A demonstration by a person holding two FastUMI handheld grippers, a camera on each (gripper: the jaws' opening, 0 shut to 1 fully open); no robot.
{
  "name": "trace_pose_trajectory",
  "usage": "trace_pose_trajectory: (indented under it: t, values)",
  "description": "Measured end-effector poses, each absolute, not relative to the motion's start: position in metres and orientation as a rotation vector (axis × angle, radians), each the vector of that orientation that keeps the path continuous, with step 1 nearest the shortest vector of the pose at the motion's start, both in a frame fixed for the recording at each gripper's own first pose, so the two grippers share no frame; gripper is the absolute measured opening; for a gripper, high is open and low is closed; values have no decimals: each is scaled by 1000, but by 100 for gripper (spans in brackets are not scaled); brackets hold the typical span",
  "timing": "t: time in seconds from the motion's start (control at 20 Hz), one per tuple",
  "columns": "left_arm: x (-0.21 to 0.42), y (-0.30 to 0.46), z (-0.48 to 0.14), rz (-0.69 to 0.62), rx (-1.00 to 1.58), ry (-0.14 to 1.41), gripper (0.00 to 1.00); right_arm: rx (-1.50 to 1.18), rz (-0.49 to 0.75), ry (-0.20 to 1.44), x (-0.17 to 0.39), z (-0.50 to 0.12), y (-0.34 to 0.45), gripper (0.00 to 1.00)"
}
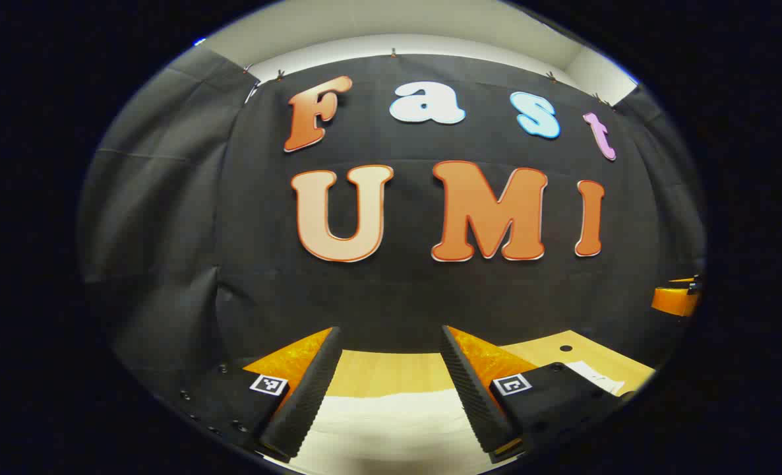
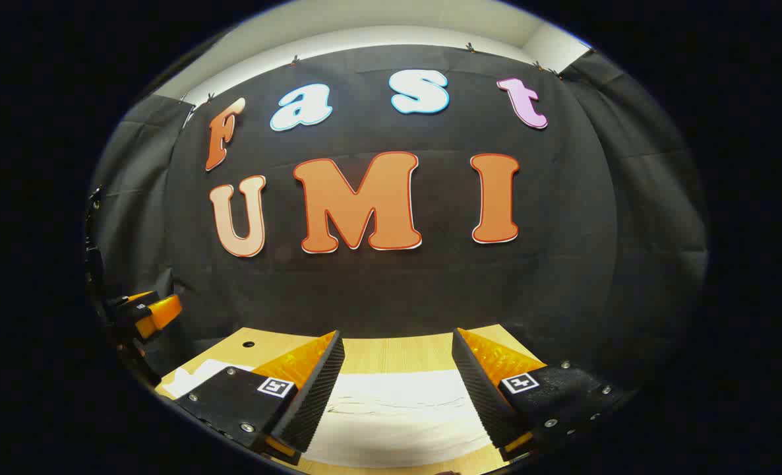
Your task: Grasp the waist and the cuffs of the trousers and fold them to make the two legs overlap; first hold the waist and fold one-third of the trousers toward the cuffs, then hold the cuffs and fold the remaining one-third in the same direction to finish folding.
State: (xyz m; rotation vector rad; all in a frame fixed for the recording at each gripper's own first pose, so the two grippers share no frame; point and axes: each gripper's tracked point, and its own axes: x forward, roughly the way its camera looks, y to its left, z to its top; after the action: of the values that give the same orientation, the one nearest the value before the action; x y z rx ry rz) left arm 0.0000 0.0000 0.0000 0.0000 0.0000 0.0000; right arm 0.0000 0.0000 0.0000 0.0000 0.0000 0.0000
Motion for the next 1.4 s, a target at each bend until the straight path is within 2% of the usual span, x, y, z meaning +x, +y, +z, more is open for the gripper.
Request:
trace_pose_trajectory:
  t: [0.3,0.7,1.0,1.15,1.4]
  values:
    - [12,51,8,23,10,-6,98,23,-13,32,14,-10,8,98]
    - [32,21,10,45,-12,28,98,27,76,52,71,3,13,98]
    - [44,21,7,146,-59,8,98,66,117,114,93,-21,-5,98]
    - [52,26,9,150,-53,-10,97,183,90,213,97,-51,-23,98]
    - [77,35,3,106,-36,27,98,381,-46,336,91,-102,-62,98]
